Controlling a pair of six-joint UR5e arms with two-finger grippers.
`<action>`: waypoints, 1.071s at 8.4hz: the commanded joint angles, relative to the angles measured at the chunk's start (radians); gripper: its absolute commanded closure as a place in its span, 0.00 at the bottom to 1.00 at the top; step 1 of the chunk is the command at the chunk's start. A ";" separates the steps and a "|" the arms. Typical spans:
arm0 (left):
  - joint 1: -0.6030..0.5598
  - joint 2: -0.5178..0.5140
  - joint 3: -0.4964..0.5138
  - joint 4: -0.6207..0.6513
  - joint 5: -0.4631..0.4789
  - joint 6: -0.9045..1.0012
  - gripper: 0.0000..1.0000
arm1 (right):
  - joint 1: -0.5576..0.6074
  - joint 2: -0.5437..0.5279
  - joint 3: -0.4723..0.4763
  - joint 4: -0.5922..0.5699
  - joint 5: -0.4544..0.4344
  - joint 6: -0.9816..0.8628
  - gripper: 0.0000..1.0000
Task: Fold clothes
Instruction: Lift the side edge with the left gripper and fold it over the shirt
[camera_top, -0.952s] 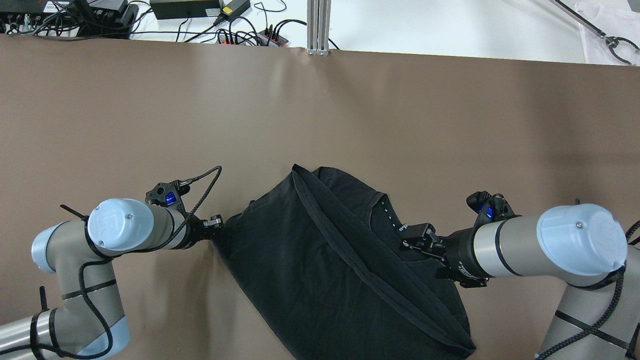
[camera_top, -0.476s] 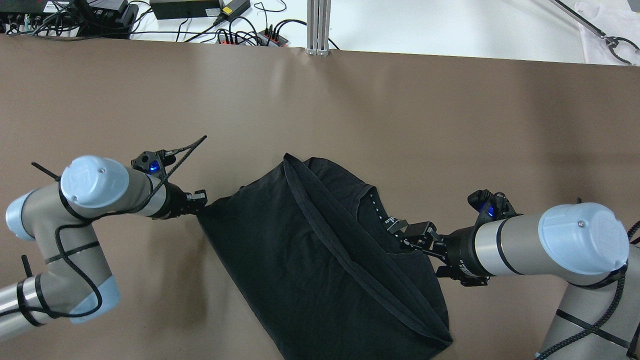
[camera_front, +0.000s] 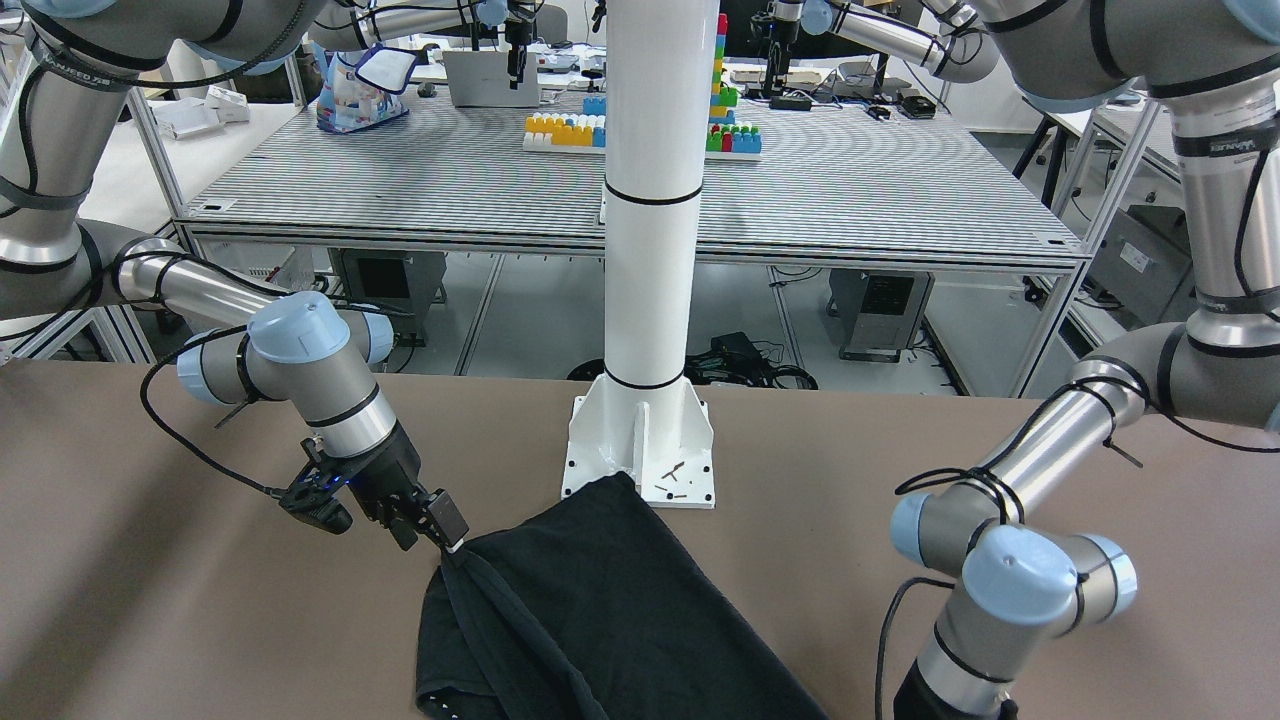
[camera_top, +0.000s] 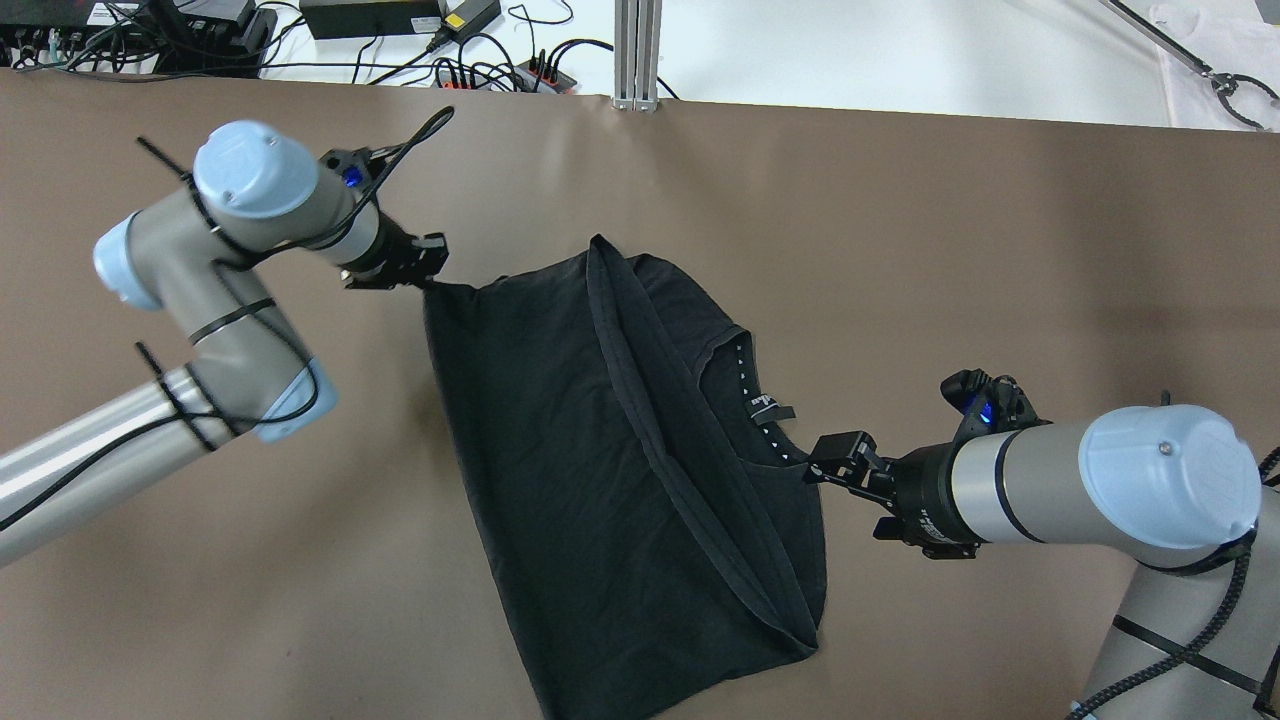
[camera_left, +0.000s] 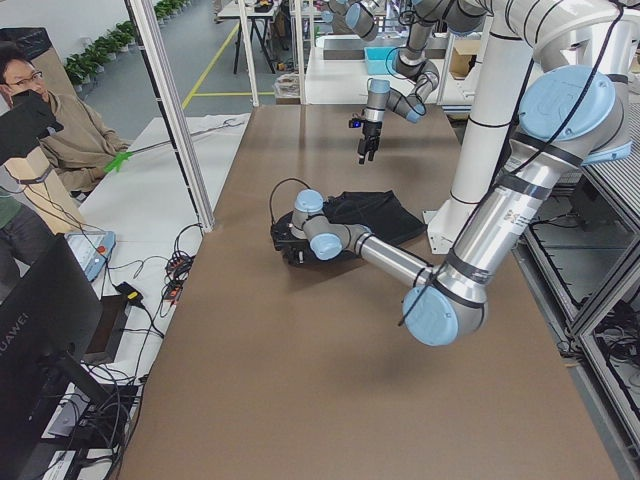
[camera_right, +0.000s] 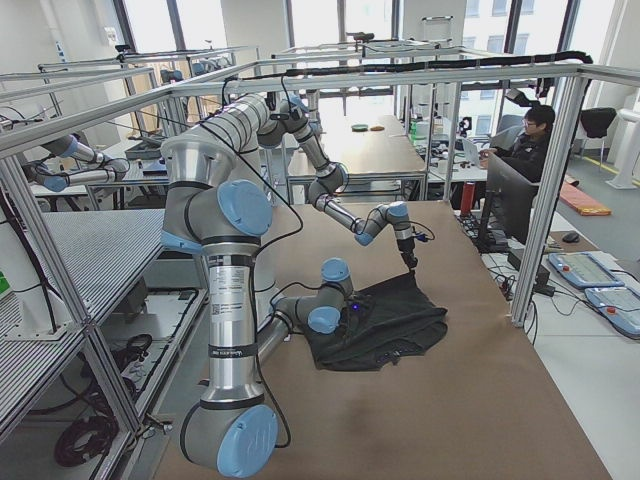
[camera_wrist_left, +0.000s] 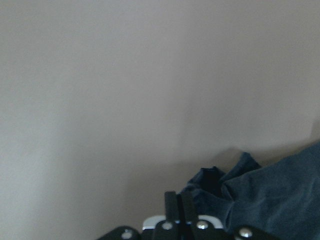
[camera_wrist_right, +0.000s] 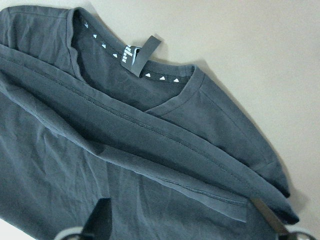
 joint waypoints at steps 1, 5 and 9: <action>-0.050 -0.410 0.480 -0.065 0.015 0.014 1.00 | 0.000 0.005 -0.005 -0.001 -0.043 -0.006 0.05; -0.046 -0.555 0.752 -0.223 0.122 0.022 1.00 | -0.002 0.007 -0.009 -0.001 -0.054 -0.028 0.05; -0.044 -0.548 0.728 -0.271 0.173 0.043 0.00 | -0.016 0.066 -0.054 -0.010 -0.164 -0.083 0.05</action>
